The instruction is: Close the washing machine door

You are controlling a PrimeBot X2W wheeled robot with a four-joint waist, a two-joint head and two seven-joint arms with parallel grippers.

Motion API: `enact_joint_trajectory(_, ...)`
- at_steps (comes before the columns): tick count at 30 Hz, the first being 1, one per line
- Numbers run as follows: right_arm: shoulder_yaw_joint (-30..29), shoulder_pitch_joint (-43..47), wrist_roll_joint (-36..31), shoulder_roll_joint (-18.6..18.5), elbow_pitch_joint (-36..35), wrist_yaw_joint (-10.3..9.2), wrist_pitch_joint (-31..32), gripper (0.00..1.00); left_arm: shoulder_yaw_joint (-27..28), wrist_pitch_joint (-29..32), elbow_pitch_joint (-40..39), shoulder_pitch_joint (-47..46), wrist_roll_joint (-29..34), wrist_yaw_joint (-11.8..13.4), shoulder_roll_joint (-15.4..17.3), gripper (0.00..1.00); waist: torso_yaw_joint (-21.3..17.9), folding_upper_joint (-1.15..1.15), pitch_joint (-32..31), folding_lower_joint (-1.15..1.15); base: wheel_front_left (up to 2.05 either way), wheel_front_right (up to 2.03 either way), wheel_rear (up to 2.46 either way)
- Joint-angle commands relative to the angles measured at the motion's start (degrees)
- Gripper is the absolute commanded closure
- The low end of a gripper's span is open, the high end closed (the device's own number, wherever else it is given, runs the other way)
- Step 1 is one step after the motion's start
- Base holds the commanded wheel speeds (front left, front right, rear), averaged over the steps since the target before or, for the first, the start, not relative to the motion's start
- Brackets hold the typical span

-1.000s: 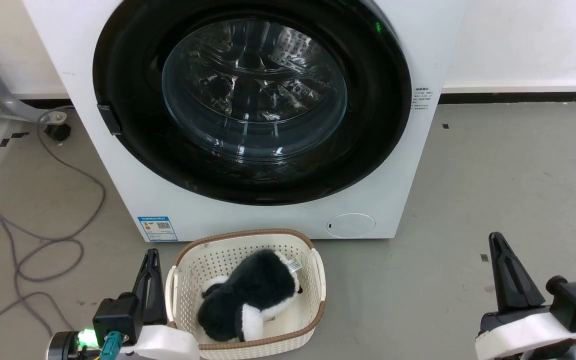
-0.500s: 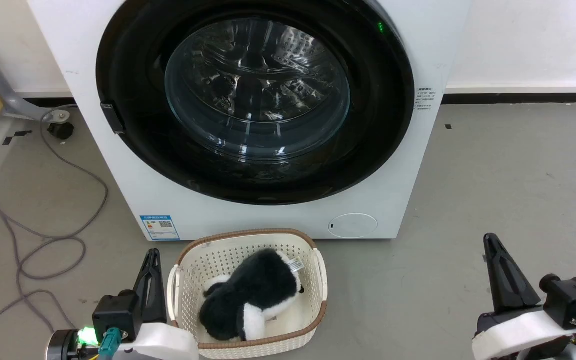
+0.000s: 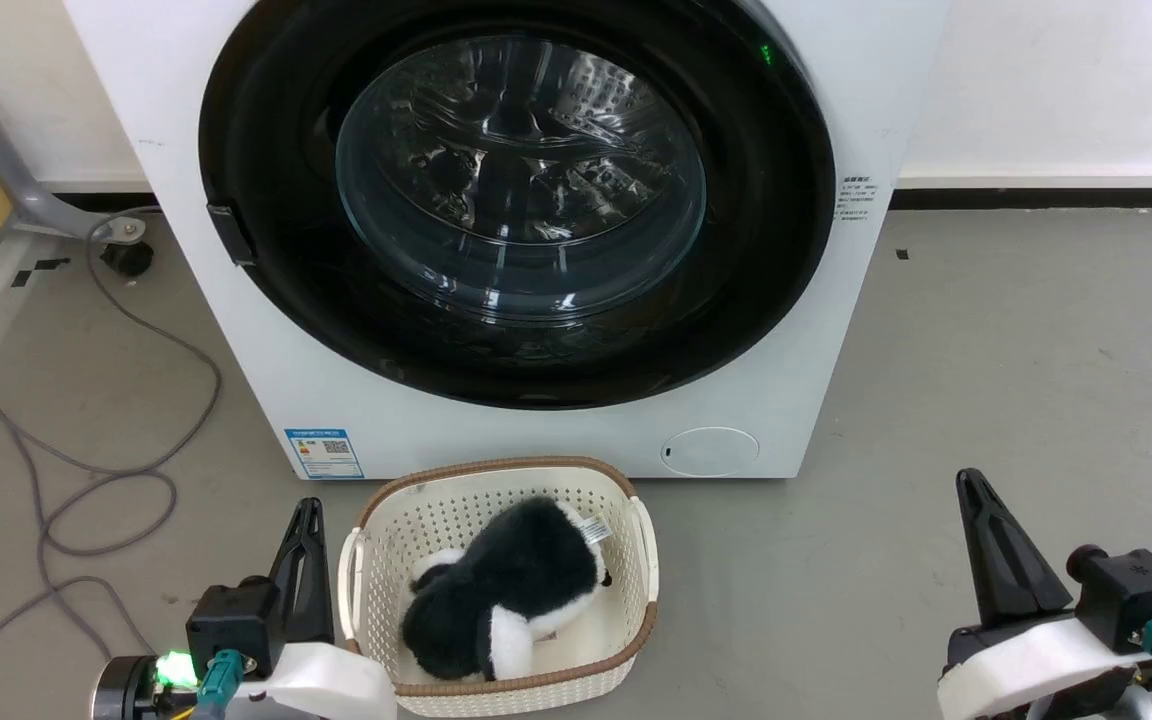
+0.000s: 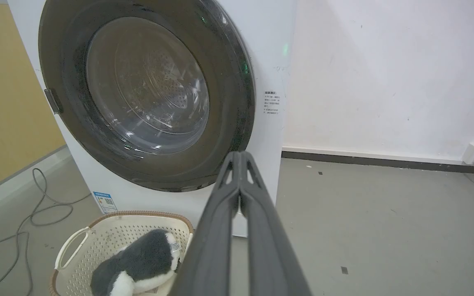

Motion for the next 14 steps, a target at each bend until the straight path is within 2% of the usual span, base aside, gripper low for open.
enact_joint_trajectory(1, 0.2, 0.3, -0.6, 0.2, -0.5, -0.03, 0.3, 1.00, 0.2, 0.3, -0.3, -0.6, 0.4, -0.3, 0.0, 1.00, 0.0, 0.00, 0.0, 0.00, 0.00, 0.00, 0.00)
enact_joint_trajectory(14, 0.7, 0.3, -1.4, 0.2, -0.8, -0.03, 1.8, 1.00, 0.4, 1.8, -0.7, -0.7, 0.7, -1.2, 0.0, 1.00, 0.4, 0.00, 0.0, 0.00, 0.00, 0.00, 0.00)
